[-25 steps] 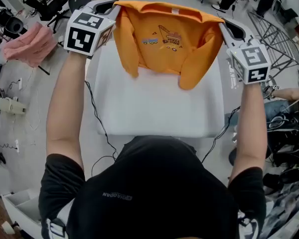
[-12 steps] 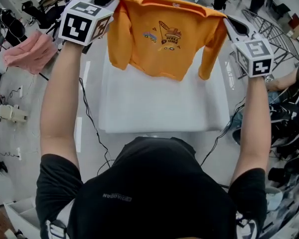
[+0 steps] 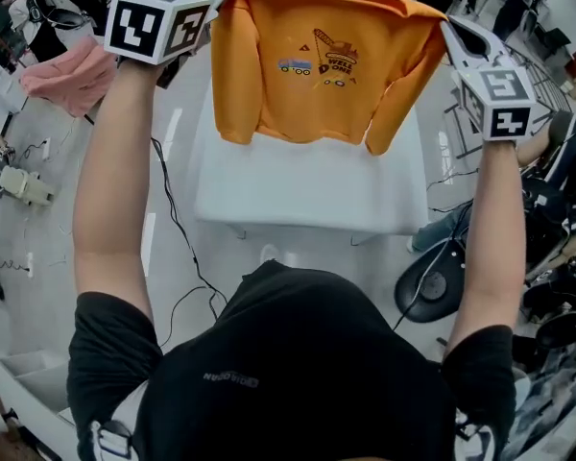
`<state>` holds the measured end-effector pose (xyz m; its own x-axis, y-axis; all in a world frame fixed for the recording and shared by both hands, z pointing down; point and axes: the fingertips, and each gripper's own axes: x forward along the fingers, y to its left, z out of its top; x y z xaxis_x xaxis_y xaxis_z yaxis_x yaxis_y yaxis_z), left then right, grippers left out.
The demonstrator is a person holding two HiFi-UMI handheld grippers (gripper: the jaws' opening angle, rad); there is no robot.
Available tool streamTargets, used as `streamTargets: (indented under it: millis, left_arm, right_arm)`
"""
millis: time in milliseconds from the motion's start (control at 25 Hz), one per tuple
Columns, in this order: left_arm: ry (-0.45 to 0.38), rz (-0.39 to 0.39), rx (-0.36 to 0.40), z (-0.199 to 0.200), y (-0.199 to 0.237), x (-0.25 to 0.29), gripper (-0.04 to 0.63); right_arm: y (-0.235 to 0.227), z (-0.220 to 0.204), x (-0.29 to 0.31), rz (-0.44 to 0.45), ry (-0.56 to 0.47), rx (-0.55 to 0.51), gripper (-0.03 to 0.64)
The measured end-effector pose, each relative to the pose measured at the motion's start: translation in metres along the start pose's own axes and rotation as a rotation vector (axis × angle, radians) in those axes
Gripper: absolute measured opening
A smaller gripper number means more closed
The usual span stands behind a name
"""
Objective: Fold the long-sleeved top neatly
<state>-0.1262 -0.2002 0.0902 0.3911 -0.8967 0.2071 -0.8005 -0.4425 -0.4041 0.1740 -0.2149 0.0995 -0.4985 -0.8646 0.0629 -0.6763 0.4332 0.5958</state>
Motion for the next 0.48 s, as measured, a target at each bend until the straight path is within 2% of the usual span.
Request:
streamTargets:
  millis: [200, 360, 480]
  left_arm:
    - [0.009, 0.015, -0.003, 0.008, -0.045, -0.031, 0.021]
    - [0.101, -0.004, 0.044, -0.014, -0.063, -0.058, 0.021]
    - [0.108, 0.003, 0.075, -0.009, -0.071, -0.075, 0.021]
  right_arm:
    - [0.003, -0.008, -0.044, 0.02, -0.014, -0.052, 0.017]
    - [0.024, -0.009, -0.066, 0.036, 0.018, -0.231, 0.017]
    - [0.031, -0.003, -0.082, 0.038, 0.005, -0.231, 0.017]
